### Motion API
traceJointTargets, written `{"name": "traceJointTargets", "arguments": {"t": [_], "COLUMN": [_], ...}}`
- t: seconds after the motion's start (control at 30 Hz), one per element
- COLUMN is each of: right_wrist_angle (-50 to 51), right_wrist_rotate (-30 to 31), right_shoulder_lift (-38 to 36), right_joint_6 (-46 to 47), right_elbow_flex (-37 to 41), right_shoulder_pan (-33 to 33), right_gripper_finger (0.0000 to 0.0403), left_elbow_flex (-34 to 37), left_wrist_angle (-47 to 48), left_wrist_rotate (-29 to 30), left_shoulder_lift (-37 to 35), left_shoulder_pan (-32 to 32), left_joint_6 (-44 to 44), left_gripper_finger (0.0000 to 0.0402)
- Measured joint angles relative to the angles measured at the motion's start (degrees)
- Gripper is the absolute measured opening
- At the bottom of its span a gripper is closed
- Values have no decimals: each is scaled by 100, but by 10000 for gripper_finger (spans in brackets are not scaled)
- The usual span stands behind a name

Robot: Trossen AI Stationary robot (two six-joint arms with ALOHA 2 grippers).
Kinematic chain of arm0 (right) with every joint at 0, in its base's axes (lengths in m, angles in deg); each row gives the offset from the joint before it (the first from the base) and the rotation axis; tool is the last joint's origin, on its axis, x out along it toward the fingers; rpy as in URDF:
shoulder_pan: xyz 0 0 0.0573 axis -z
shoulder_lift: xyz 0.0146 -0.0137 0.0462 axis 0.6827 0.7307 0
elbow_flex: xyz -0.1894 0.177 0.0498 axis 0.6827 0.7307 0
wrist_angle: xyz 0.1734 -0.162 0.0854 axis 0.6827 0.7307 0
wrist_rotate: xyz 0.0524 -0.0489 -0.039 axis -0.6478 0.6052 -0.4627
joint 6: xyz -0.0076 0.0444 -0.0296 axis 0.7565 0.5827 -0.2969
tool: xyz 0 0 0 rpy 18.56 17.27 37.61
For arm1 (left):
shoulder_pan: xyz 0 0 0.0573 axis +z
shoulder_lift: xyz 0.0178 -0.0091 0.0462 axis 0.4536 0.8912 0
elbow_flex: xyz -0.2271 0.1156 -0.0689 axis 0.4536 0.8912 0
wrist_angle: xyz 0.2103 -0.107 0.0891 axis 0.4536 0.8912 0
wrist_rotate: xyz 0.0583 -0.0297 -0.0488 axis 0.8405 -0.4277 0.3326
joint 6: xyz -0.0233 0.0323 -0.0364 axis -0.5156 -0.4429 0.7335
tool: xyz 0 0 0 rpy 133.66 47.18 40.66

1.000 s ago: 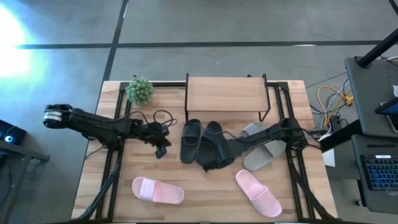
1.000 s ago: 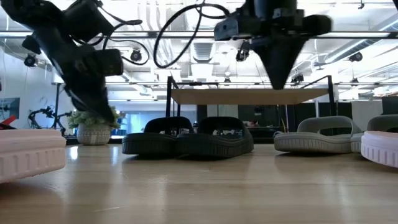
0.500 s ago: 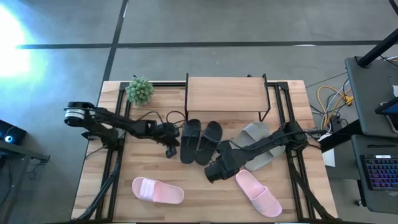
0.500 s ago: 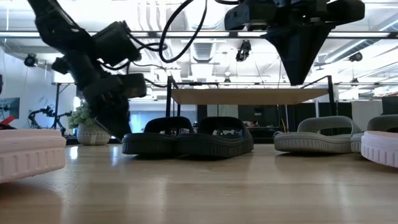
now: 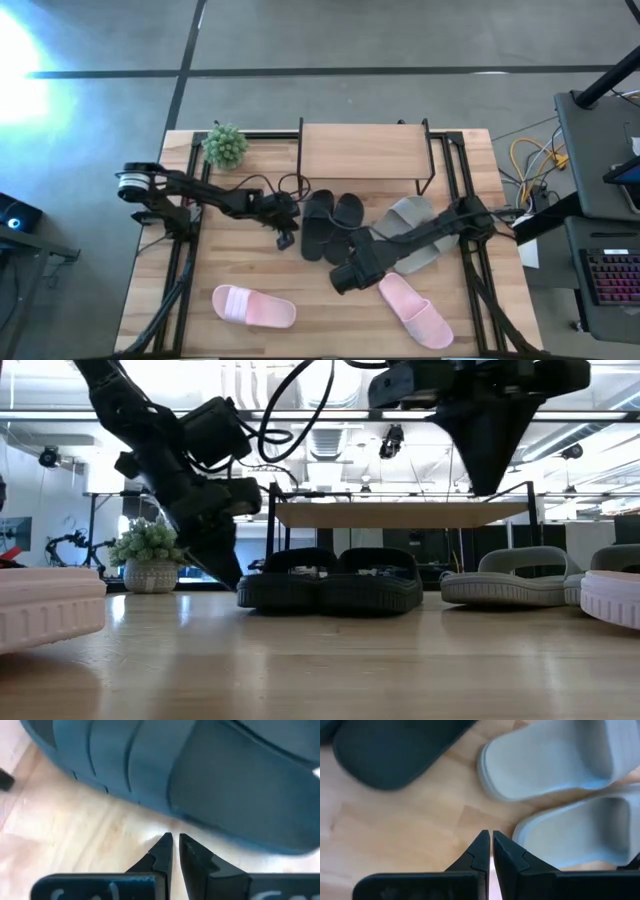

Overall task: Pick and place slides into the shelf
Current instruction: Adjust the black slippers

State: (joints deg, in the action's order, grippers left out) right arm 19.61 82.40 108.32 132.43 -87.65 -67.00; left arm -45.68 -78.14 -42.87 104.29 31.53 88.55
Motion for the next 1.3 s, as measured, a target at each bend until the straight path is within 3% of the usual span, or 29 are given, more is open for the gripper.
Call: {"name": "traceJointTargets", "arguments": {"t": [0.3, 0.43, 0.57, 0.7, 0.87, 1.0, 1.3], "right_wrist_angle": [-704, -1602, -1761, -2243, -3637, -3709, -4587], "right_wrist_rotate": [-840, -894, -894, -933, -940, -722, -543], "right_shoulder_lift": [2, 2, 7, 9, 9, 9, 4], "right_joint_6": [615, 1112, 1334, 1146, 923, 1007, 121], "right_elbow_flex": [440, 785, 1032, 1237, 1441, 1563, 1809], "right_shoulder_pan": [-385, -393, -289, -160, -32, 51, 290], "right_gripper_finger": [13, 13, 13, 13, 13, 13, 13], "left_elbow_flex": [56, 125, 127, 130, 136, 138, 147], "left_wrist_angle": [1276, 1444, 1654, 1852, 2268, 2316, 2326], "left_wrist_rotate": [7, 13, 17, 48, 105, 125, 133], "left_shoulder_lift": [-907, -1452, -1823, -1918, -1863, -1842, -1835], "left_shoulder_pan": [-4, -5, -7, -7, -7, -7, -7], "left_joint_6": [-2, 38, 44, 40, 30, 28, 28], "left_gripper_finger": [18, 18, 18, 18, 18, 18, 18]}}
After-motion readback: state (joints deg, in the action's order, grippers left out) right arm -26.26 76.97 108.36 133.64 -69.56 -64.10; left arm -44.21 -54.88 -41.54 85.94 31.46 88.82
